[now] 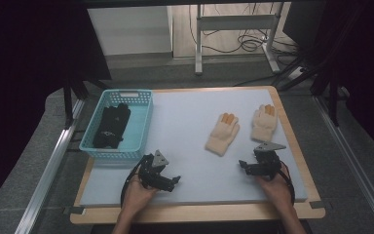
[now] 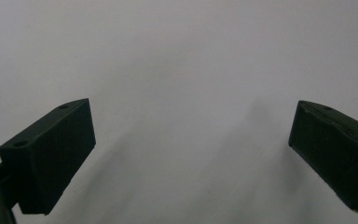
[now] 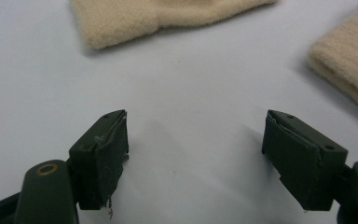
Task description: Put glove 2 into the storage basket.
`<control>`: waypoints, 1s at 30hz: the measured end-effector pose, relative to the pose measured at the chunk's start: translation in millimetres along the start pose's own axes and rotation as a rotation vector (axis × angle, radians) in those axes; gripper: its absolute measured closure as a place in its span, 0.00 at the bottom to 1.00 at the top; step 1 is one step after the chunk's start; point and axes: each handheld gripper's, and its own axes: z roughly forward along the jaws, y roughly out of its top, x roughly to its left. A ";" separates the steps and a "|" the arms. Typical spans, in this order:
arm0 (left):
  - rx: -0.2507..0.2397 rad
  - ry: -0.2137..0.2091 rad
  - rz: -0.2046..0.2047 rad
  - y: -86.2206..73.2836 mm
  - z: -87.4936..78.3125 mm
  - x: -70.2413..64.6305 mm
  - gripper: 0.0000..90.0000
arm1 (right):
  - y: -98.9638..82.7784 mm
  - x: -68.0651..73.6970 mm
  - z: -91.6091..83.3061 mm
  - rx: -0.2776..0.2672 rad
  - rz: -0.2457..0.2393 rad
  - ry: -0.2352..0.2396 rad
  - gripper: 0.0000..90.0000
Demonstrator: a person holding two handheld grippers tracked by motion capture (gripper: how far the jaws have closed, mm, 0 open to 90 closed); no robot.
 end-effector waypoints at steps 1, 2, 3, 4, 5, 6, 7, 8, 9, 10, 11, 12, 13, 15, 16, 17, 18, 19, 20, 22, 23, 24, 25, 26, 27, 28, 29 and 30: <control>0.000 0.000 0.000 0.0 0.0 0.0 0.01 | 0.0 0.0 0.0 0.000 0.000 0.000 0.25; 0.010 0.006 -0.005 -2.9 1.9 0.2 0.01 | 0.0 -0.1 -0.1 0.000 0.002 0.000 0.25; 0.014 0.006 -0.008 -4.7 3.0 0.4 0.01 | 0.0 -0.1 -0.1 0.000 0.002 0.000 0.25; 0.007 -0.006 -0.031 -6.2 2.9 1.7 0.01 | 0.0 -0.2 -0.1 0.000 0.002 0.000 0.25; 0.013 -0.007 -0.046 -6.5 3.1 1.6 0.01 | 0.0 -0.3 0.0 0.001 0.003 0.001 0.25; 0.013 -0.007 -0.046 -6.5 3.1 1.6 0.02 | 0.0 -0.3 0.0 0.001 0.003 0.001 0.25; 0.018 -0.011 -0.053 -6.4 3.3 2.2 0.02 | 0.0 -0.4 0.0 0.001 0.002 0.002 0.25; 0.017 -0.015 -0.058 -6.6 3.5 2.8 0.01 | 0.0 -0.4 0.0 0.001 0.003 0.002 0.25; 0.017 -0.013 -0.056 -6.6 3.7 2.5 0.01 | 0.0 -0.4 0.0 0.001 0.003 0.002 0.25; 0.016 -0.014 -0.057 -6.7 3.7 2.6 0.01 | 0.0 -0.4 0.0 0.001 0.003 0.001 0.25; 0.016 -0.014 -0.057 -6.8 3.7 2.6 0.01 | 0.0 -0.5 -0.1 0.001 0.003 0.003 0.25; 0.016 -0.014 -0.057 -6.8 3.7 2.7 0.01 | 0.0 -0.6 -0.1 0.002 0.003 0.003 0.25; 0.016 -0.015 -0.058 -6.9 3.7 2.7 0.01 | 0.1 -0.6 -0.1 0.002 0.003 0.003 0.25; 0.015 -0.015 -0.058 -6.9 3.7 2.8 0.01 | 0.2 -0.7 -0.1 0.003 0.004 0.004 0.25; 0.016 -0.015 -0.057 -6.9 3.7 2.8 0.01 | 0.2 -0.7 -0.1 0.003 0.004 0.004 0.25; 0.015 -0.015 -0.058 -6.9 3.7 2.8 0.01 | 0.4 -0.7 -0.3 0.005 0.003 0.004 0.25; 0.015 -0.015 -0.058 -6.9 3.7 2.8 0.01 | 0.5 -0.8 -0.3 0.006 0.004 0.005 0.25; 0.015 -0.015 -0.058 -6.9 3.7 2.9 0.01 | 0.6 -0.8 -0.3 0.006 0.005 0.004 0.25; 0.016 -0.015 -0.057 -6.9 3.7 2.9 0.01 | 0.9 -0.5 -0.3 0.005 0.006 0.003 0.25; 0.018 -0.015 -0.055 -6.9 3.6 3.1 0.01 | 3.4 -0.5 0.6 0.010 0.011 0.009 0.25; 0.018 -0.015 -0.055 -6.9 3.6 3.1 0.01 | 5.5 -0.5 1.4 0.010 0.013 0.012 0.25; 0.018 -0.015 -0.054 -6.9 3.5 3.1 0.01 | 8.4 -0.8 1.8 0.004 0.019 0.013 0.25; 0.018 -0.015 -0.054 -6.9 3.5 3.1 0.01 | 17.4 -1.7 2.4 -0.014 0.027 0.034 0.26; 0.018 -0.015 -0.055 -6.9 3.5 3.1 0.01 | 17.4 -1.7 2.4 -0.014 0.027 0.034 0.26; 0.018 -0.015 -0.055 -6.9 3.5 3.0 0.01 | 21.8 -2.0 3.2 -0.018 0.024 0.037 0.27; 0.019 -0.015 -0.054 -6.9 3.4 3.1 0.01 | 36.8 -2.2 6.8 -0.027 0.006 0.038 0.28; 0.019 -0.015 -0.054 -6.9 3.4 3.1 0.01 | 36.8 -2.2 6.8 -0.027 0.006 0.038 0.28; 0.018 -0.015 -0.055 -6.9 3.4 3.1 0.01 | 43.9 -2.3 8.9 -0.026 -0.003 0.043 0.30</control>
